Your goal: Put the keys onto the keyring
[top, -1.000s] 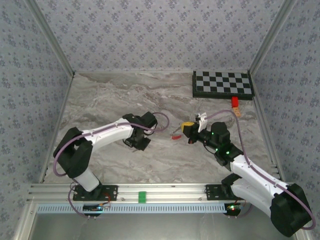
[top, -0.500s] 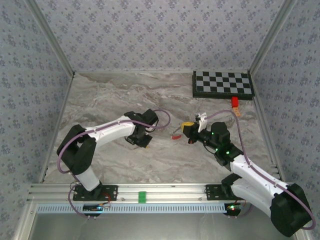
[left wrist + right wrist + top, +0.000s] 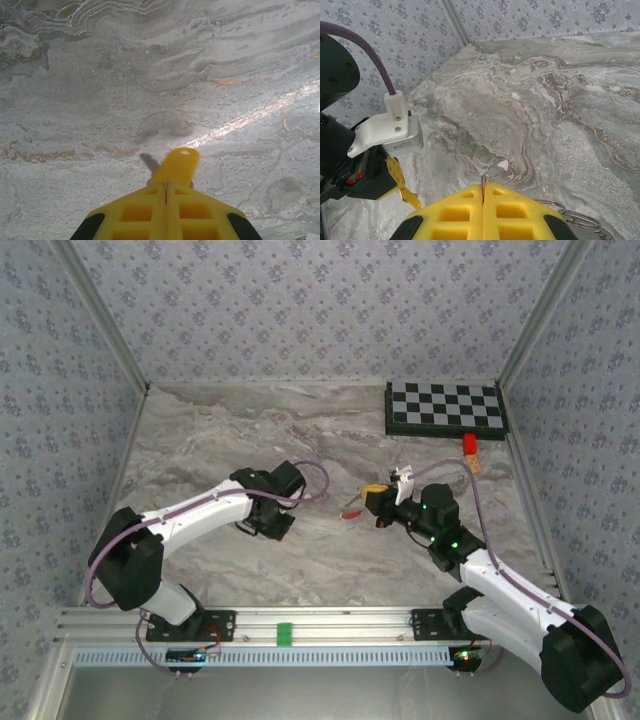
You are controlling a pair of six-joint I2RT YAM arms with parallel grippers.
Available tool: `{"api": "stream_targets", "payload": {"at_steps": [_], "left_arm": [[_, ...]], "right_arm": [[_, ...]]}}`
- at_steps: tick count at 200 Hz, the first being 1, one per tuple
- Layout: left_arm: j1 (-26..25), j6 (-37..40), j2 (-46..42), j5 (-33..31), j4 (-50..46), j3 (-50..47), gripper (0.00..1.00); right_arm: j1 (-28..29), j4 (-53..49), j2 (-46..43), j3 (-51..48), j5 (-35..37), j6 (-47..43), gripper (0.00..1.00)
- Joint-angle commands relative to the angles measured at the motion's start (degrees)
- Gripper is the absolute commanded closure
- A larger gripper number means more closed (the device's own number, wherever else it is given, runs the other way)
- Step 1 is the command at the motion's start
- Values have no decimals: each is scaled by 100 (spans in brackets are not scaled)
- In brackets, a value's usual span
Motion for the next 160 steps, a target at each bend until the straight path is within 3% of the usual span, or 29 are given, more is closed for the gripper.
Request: {"api": "stream_targets", "payload": {"at_steps": [1,160], "left_arm": [[-33,8,56,-26,-86,77,100],[156,340,813,10,84,625,100]], "right_arm": [[39,106,-76,17,16,-3,100],[48,76,-74,17,61,-42,100]]}}
